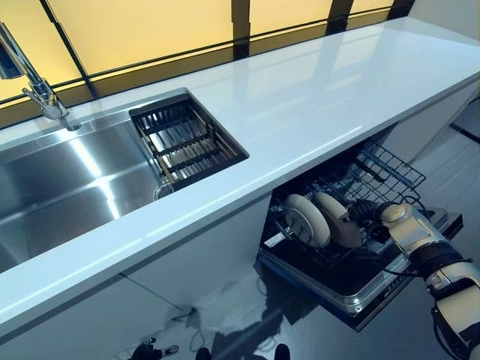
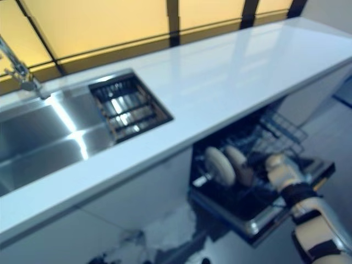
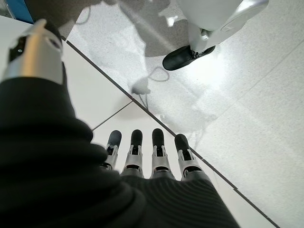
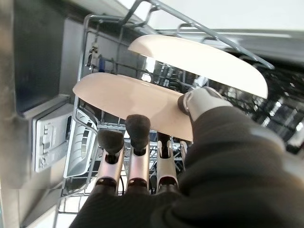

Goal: Take plates into dishwasher

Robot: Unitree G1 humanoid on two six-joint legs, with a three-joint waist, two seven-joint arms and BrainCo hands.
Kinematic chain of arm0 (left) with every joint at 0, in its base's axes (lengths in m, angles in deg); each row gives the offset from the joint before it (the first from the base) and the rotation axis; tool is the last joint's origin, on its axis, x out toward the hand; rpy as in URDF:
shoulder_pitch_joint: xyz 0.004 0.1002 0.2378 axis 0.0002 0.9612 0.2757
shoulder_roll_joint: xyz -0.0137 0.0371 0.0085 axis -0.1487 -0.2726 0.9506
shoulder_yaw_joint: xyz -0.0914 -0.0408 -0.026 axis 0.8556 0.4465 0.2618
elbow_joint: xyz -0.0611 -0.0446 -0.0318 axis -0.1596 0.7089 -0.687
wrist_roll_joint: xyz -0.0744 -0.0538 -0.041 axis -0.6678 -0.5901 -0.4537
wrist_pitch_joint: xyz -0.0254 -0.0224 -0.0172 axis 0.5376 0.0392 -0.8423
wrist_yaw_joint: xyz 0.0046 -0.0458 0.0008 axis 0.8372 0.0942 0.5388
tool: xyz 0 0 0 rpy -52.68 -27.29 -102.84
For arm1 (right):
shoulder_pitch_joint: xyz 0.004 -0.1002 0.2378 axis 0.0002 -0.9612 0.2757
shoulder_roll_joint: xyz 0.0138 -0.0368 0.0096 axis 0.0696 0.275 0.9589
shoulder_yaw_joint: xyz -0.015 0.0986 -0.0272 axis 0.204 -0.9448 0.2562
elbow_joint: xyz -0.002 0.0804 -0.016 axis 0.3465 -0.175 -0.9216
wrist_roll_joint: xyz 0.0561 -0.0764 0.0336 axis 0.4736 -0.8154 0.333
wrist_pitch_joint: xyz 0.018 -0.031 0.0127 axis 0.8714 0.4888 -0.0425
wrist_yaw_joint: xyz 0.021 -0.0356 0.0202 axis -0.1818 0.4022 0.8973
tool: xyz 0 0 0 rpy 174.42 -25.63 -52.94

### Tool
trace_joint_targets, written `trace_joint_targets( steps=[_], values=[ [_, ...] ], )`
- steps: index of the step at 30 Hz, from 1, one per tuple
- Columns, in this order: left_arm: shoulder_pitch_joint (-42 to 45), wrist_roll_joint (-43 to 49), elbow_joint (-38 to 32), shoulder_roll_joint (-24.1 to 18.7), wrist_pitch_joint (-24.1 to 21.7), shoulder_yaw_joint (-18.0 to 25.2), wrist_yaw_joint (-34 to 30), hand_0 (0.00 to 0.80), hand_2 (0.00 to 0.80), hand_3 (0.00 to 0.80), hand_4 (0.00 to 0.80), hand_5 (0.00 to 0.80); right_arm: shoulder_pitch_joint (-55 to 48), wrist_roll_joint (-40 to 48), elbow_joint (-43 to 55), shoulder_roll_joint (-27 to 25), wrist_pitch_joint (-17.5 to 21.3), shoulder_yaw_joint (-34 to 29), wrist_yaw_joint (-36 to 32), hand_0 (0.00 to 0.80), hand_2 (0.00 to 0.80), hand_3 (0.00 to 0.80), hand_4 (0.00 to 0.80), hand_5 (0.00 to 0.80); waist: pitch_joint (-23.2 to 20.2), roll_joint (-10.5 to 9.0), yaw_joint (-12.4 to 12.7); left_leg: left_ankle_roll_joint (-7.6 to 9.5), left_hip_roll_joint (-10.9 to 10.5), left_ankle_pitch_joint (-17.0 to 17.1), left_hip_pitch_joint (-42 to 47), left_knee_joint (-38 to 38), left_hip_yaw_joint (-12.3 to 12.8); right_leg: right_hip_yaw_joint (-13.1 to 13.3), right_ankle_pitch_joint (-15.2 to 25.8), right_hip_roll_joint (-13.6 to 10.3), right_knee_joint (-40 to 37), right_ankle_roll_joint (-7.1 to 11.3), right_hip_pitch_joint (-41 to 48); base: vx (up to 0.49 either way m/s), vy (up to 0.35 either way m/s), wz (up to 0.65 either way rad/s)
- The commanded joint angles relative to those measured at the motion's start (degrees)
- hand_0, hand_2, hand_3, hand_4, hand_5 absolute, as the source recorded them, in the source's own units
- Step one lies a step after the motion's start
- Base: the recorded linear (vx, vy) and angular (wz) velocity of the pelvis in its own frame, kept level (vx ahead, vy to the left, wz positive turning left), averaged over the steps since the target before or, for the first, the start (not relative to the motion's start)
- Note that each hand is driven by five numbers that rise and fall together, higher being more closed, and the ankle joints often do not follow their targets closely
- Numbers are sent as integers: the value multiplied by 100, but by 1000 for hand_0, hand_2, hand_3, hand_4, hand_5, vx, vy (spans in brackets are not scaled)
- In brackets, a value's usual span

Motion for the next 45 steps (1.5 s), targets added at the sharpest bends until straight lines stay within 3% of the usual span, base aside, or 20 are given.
trace_joint_targets(
  steps=[1, 12, 14, 15, 27, 45],
  values=[
    [-392, -142, 179, -29, -30, -315, 84, 0, 0, 0, 0, 0, 723, -394, -142, 73, 276, 404, -38, 800, 800, 800, 800, 800, 47, -256, 149, 169, -167, 0, -161, -22, -216, 105, -191, -246, 419, 244, -18, 0, 0, 0],
    [-444, -96, 150, 41, -20, -345, 86, 0, 0, 0, 0, 0, 510, -731, -418, 388, 370, 489, 0, 800, 800, 800, 800, 800, 68, -212, 203, 177, -184, 2, -188, -22, -243, 74, -191, -269, 433, 245, -36, -2, 0, 3],
    [-438, -90, 148, 39, -32, -348, 83, 0, 0, 0, 0, 0, 472, -736, -450, 405, 368, 466, 115, 442, 442, 442, 442, 442, 79, -204, 207, 182, -185, 1, -185, -22, -241, 73, -190, -274, 434, 242, -34, 0, 0, 0],
    [-458, -93, 165, 40, -28, -351, 79, 0, 0, 0, 0, 0, 441, -728, -488, 435, 362, 445, 164, 0, 0, 0, 0, 0, 79, -201, 201, 186, -189, -7, -180, -22, -242, 82, -189, -274, 436, 241, -36, 0, 0, 0],
    [-411, -60, 159, 31, -33, -296, 94, 0, 0, 0, 0, 0, 416, -552, -333, 208, 138, 206, 247, 0, 0, 0, 0, 0, 48, -235, 126, 181, -172, -24, -143, -22, -200, 141, -180, -259, 413, 249, -18, 0, 0, 0],
    [-157, 63, 193, -101, -72, -55, 71, 0, 0, 0, 0, 0, 567, -155, 8, -982, -229, -72, 125, 0, 0, 0, 0, 0, -189, -471, -57, 170, -111, -89, 58, -22, -36, 258, -153, -220, 300, 294, 170, 14, 0, -2]
  ],
)
